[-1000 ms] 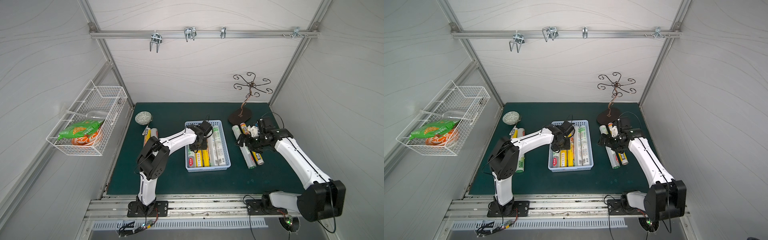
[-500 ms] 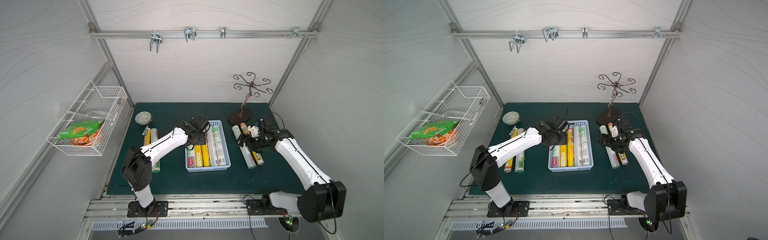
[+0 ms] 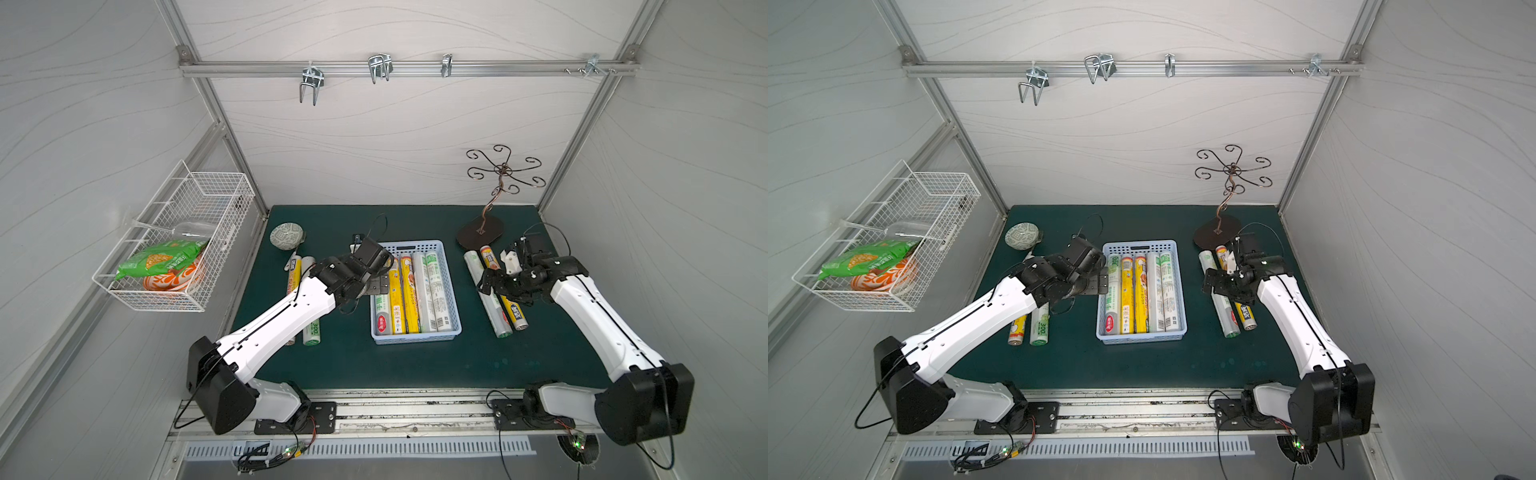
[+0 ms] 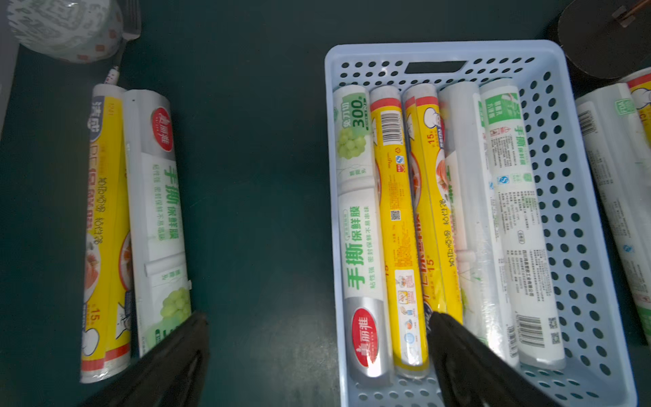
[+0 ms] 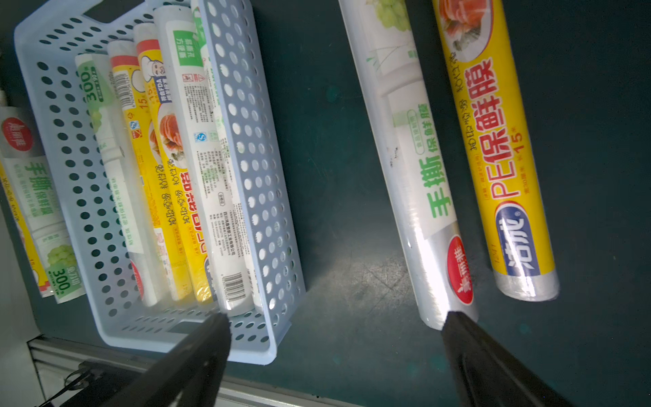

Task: Put the plastic wrap into the basket
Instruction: Place the plastic wrap in the basket.

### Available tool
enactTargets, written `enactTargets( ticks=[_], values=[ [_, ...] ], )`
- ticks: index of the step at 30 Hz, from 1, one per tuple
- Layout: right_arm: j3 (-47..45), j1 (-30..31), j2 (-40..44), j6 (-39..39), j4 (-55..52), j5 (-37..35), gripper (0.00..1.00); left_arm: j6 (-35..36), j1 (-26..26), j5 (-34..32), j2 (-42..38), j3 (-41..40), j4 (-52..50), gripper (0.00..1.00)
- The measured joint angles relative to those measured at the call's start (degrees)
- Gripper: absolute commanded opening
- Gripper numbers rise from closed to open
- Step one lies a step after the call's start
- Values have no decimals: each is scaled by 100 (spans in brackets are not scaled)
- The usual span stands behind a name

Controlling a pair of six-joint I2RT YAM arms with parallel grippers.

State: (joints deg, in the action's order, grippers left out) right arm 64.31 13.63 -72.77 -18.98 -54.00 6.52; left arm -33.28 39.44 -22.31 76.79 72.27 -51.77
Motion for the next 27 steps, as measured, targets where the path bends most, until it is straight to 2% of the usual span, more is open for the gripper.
enactTargets(
  ticks=[14, 27],
  values=[
    [426, 103, -1051, 260, -48, -509, 99, 210, -356, 92, -1272, -1141, 81, 100],
    [767, -4, -2229, 411, 96, -651, 99, 321, -393, 175, -1537, -1331, 122, 100]
  ],
)
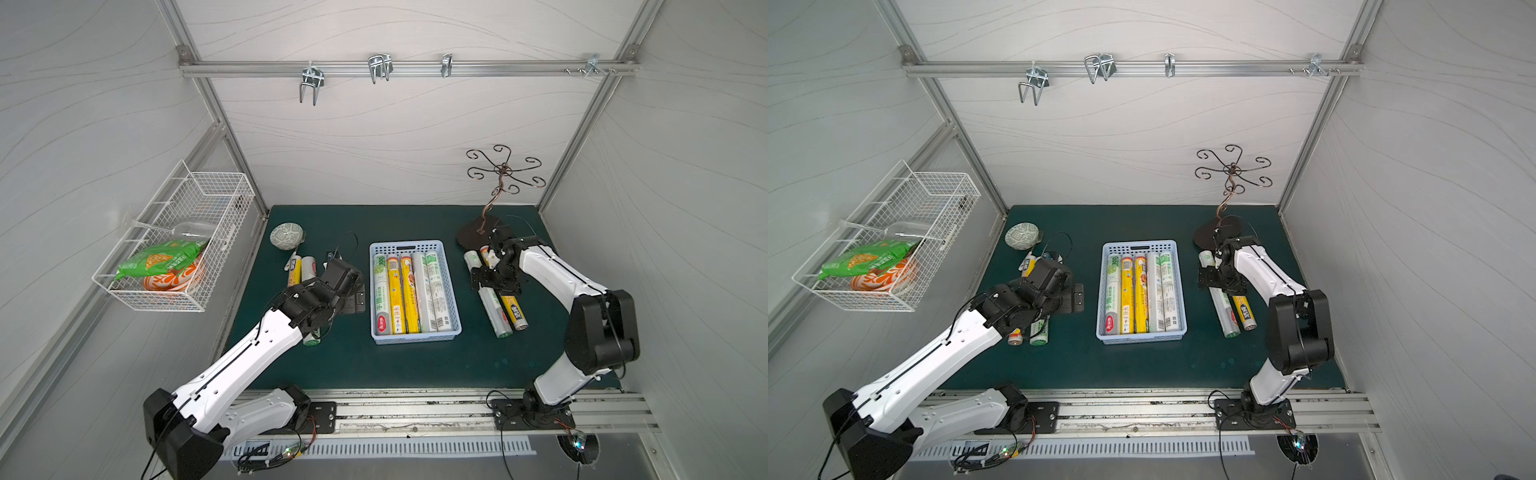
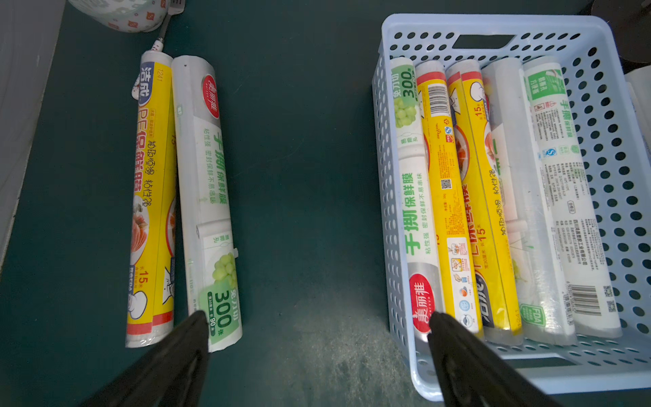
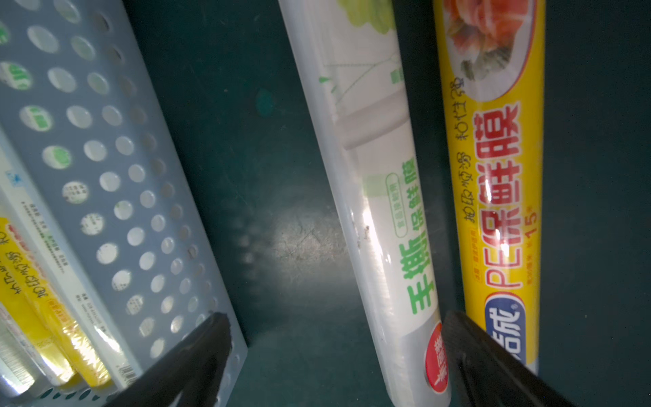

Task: Put the plastic wrap into the basket
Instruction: Place the plastic wrap in the basket, then pick up the plastic wrap from the center of the board.

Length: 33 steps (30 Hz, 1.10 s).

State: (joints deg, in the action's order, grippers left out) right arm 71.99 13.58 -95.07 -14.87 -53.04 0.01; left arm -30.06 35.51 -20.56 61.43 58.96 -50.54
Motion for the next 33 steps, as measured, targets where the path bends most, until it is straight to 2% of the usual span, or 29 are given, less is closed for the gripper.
enactTargets(
  ticks=[10, 20, 33],
  values=[
    [160, -101, -640, 37, 90, -103, 99, 35, -11, 0, -107, -9, -2, 100],
    [289, -107, -1051, 39, 157, -131, 94, 46, -26, 20, -109, -118, 0, 100],
    [616, -20, -1486, 39, 144, -179, 82, 46, -26, 96, -105, -133, 4, 99]
  ],
)
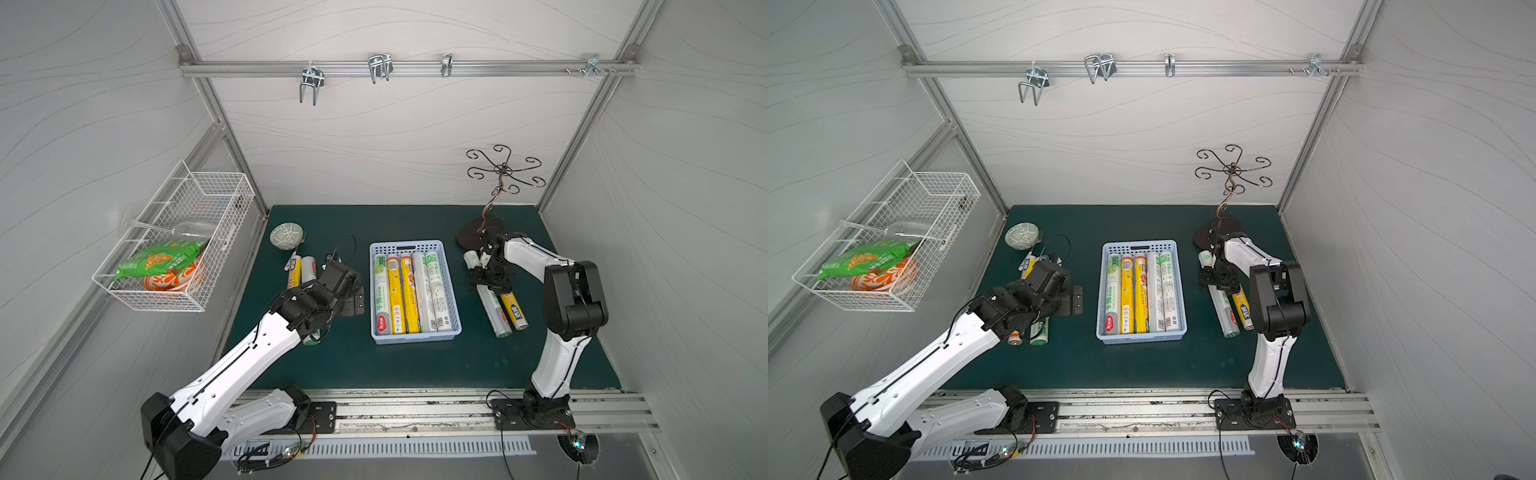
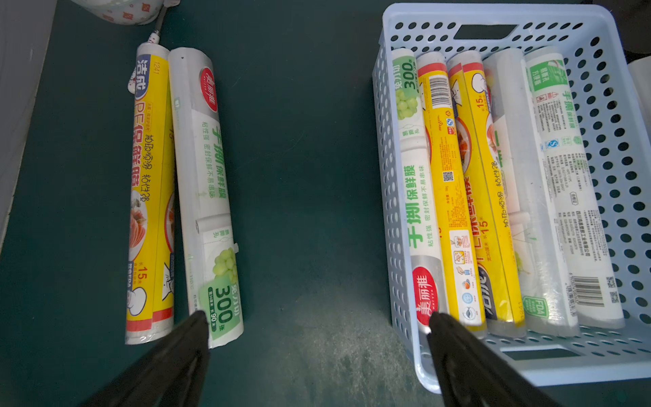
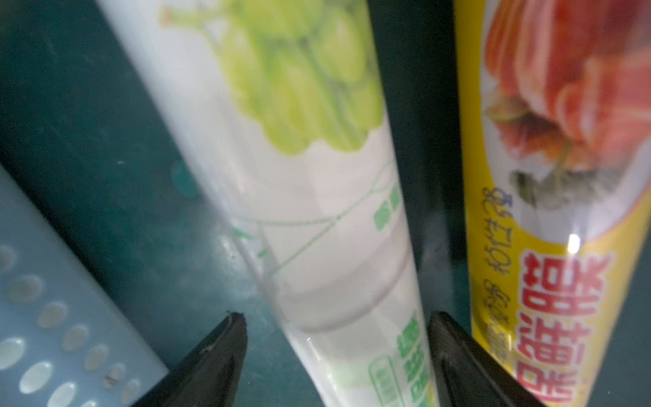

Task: Put the plastic wrap into the basket
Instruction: Pick up the plastic wrap from the center of the board.

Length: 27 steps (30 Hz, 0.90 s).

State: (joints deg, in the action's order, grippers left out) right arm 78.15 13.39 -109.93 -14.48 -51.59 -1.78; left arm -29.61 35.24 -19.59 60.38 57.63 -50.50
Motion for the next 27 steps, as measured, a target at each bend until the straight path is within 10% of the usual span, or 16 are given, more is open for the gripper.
enactTargets(
  ticks=[15, 27],
  values=[
    [48, 42, -83, 42, -4, 142, 47, -15, 0, 9, 9, -35, 52, 99],
    [52, 68, 31, 31, -146, 389, 39, -22, -2, 7, -127, -122, 52, 100]
  ],
)
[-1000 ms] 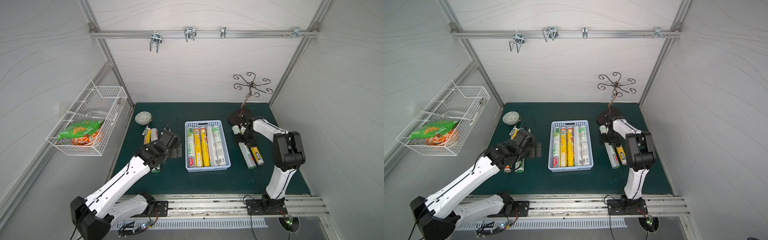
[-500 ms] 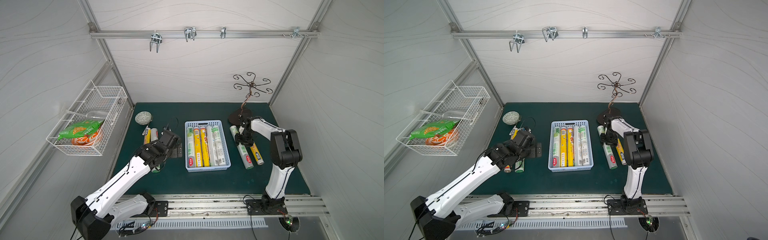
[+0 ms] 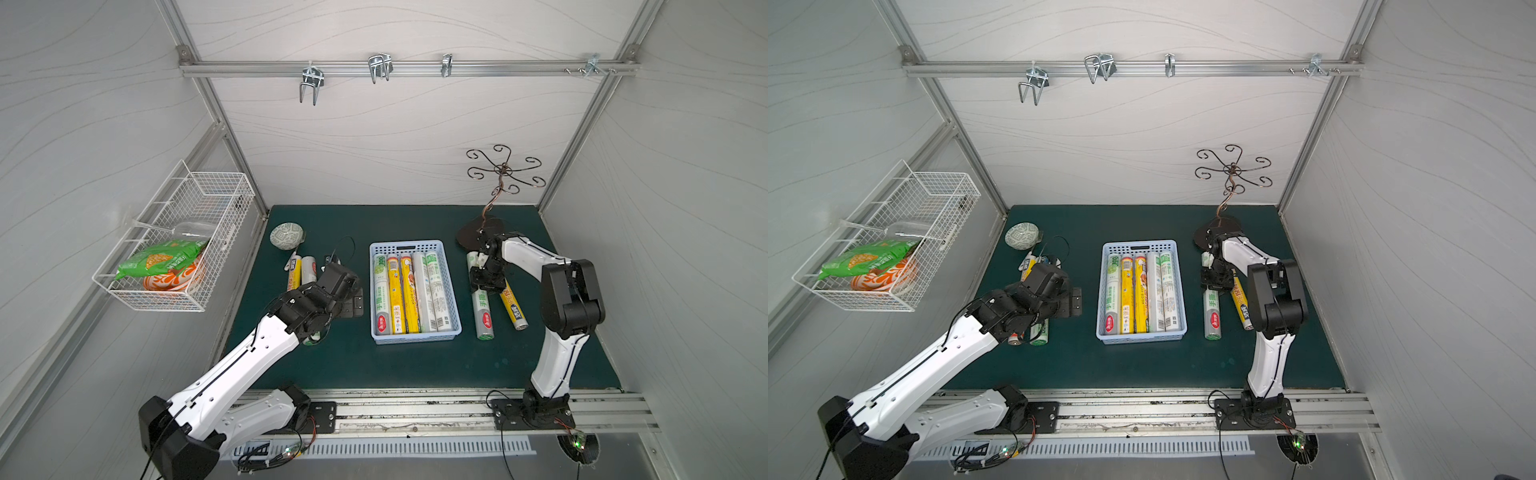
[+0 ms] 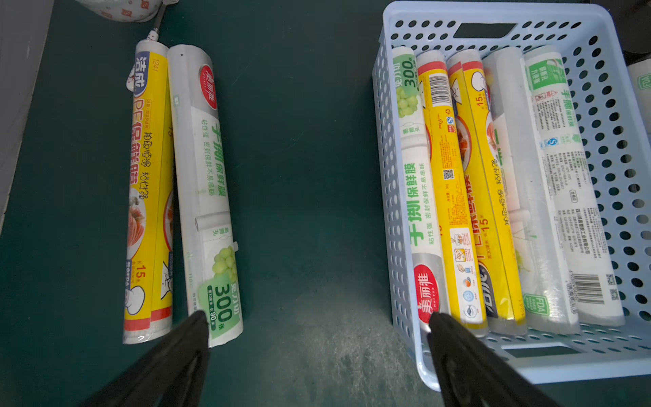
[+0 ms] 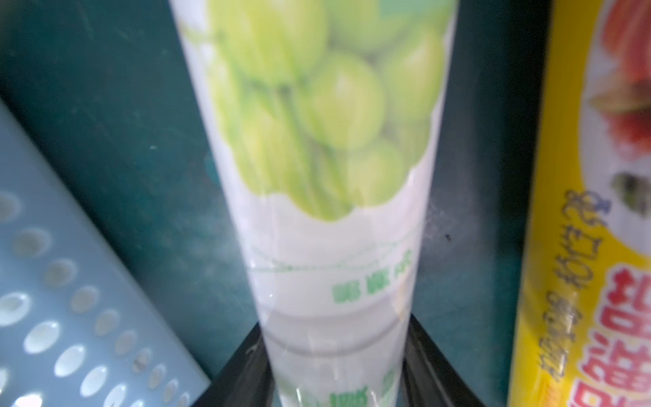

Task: Put the plastic wrap into the basket
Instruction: Pick up the plastic wrap from the center of the board.

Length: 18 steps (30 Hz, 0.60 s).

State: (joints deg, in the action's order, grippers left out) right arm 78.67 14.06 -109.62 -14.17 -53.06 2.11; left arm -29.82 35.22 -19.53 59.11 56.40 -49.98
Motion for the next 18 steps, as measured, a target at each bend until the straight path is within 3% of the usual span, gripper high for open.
enactTargets(
  ticks=[18],
  values=[
    [1005, 520, 1257, -546, -981, 452, 36, -44, 0, 0, -129, -2, -7, 99]
  ],
)
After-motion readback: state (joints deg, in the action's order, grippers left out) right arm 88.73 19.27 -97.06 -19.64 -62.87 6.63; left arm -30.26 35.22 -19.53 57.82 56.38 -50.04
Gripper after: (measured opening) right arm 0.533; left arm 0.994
